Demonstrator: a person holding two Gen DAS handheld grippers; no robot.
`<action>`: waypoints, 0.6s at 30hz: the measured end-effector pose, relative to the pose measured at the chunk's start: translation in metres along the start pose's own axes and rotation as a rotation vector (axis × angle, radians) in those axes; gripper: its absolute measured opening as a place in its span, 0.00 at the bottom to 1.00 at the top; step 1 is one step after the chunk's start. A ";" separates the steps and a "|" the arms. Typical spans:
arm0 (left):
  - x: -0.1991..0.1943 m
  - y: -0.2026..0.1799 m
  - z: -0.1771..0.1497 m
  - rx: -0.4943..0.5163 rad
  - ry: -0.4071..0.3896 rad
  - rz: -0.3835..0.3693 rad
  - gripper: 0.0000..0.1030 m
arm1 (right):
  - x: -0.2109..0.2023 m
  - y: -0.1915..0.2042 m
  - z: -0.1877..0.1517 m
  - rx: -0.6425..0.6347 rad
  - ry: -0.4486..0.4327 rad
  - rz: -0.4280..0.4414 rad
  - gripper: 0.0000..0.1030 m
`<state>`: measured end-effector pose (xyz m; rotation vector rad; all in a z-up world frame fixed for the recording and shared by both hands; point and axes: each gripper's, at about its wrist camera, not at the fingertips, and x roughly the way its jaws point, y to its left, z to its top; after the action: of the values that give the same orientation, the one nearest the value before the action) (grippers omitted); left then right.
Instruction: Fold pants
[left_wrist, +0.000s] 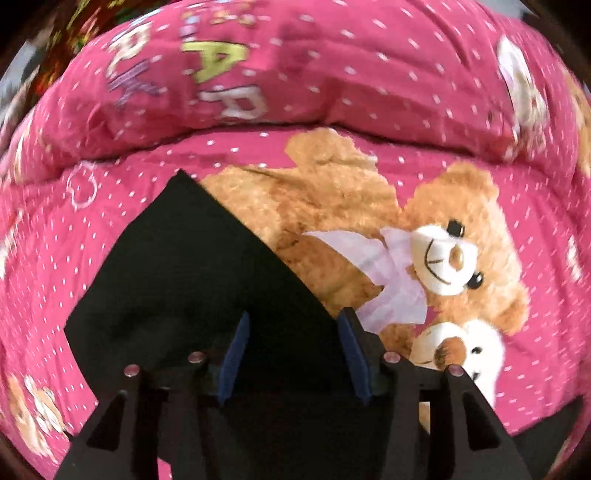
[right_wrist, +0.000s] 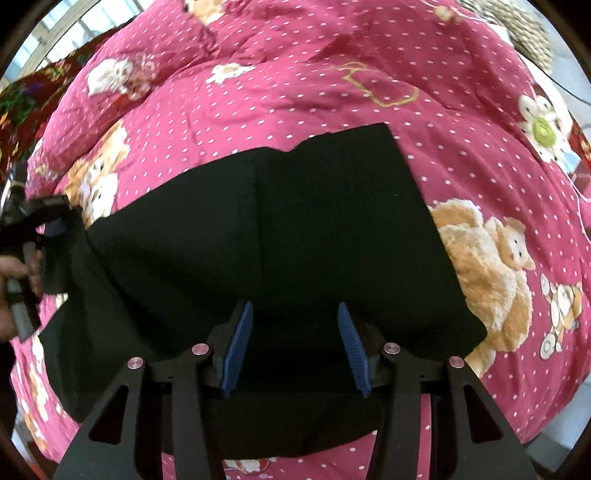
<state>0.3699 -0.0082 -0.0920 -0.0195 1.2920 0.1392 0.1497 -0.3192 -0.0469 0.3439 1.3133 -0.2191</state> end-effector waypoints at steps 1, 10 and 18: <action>0.000 -0.004 -0.002 0.019 -0.008 -0.005 0.35 | -0.001 -0.002 0.000 0.011 -0.003 0.002 0.47; -0.038 0.011 -0.015 0.029 -0.077 -0.089 0.05 | -0.014 -0.040 -0.002 0.215 -0.050 0.021 0.47; -0.117 0.083 -0.080 -0.025 -0.149 -0.118 0.05 | 0.003 -0.067 -0.017 0.368 0.043 0.108 0.47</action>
<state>0.2530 0.0555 0.0033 -0.1044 1.1370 0.0547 0.1117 -0.3752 -0.0613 0.7324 1.2914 -0.3652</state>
